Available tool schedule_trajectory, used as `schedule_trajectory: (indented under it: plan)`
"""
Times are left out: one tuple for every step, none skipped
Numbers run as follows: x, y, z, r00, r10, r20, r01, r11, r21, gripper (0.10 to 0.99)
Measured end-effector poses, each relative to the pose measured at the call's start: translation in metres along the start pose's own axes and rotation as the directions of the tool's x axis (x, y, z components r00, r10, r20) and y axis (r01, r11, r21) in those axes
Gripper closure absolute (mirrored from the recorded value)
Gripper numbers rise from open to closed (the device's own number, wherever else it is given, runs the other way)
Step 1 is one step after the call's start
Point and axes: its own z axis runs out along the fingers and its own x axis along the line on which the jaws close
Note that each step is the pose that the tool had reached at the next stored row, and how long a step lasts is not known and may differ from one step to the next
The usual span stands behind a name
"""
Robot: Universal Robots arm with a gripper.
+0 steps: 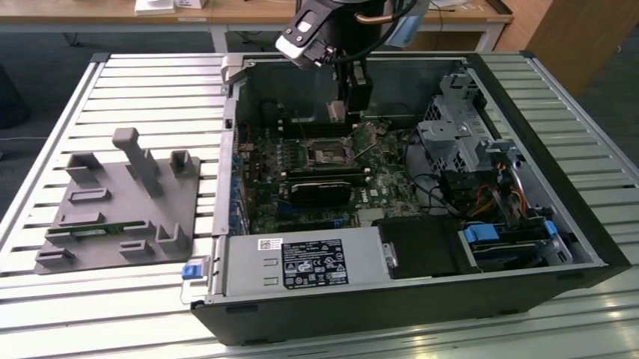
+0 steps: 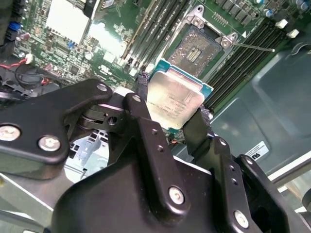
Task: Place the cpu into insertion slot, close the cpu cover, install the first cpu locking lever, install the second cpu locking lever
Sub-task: 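Place the cpu into insertion slot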
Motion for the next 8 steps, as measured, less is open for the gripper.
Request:
schedule_trajectory:
  plan:
    - [0.0013, -0.0001, 0.0013, 1.0000, 0.000, -0.0001, 0.000, 1.0000, 0.000, 0.545]
    - [0.0027, -0.0003, 0.0026, 1.0000, 0.000, -0.0002, 0.000, 1.0000, 0.000, 0.545]
    - [0.0034, -0.0004, 0.0037, 1.0000, 0.000, -0.0002, 0.000, 1.0000, 0.000, 0.545]
    - [0.0037, -0.0005, 0.0048, 1.0000, 0.000, -0.0004, 0.000, 1.0000, 0.000, 0.545]
    - [0.0039, -0.0006, 0.0059, 1.0000, 0.000, -0.0003, 0.000, 1.0000, 0.000, 0.545]
    - [0.0041, -0.0007, 0.0072, 1.0000, 0.000, -0.0003, 0.000, 1.0000, 0.000, 0.545]
    - [0.0043, -0.0008, 0.0085, 1.0000, 0.000, -0.0001, 0.000, 1.0000, 0.000, 0.545]
    - [0.0046, -0.0009, 0.0096, 1.0000, 0.000, -0.0001, 0.000, 1.0000, 0.000, 0.545]
